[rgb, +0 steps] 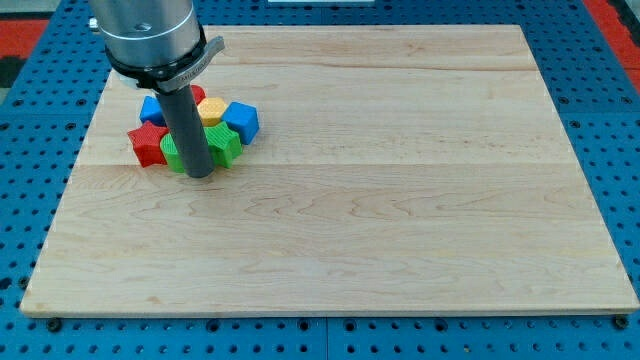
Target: Place the arm to the left of red star
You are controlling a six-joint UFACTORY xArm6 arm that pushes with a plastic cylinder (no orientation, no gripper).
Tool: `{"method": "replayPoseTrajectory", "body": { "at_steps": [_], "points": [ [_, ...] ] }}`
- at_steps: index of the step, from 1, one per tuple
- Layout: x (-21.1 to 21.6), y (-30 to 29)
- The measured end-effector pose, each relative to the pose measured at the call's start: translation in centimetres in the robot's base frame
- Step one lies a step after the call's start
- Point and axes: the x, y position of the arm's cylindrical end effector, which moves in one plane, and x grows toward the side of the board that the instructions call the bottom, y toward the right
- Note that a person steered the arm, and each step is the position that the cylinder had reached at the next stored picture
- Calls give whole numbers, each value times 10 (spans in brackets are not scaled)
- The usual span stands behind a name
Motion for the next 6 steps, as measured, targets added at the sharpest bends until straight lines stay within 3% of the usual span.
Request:
{"method": "replayPoseTrajectory", "body": {
  "at_steps": [2, 4, 6],
  "points": [
    [0, -2],
    [31, 0],
    [45, -54]
  ]
}}
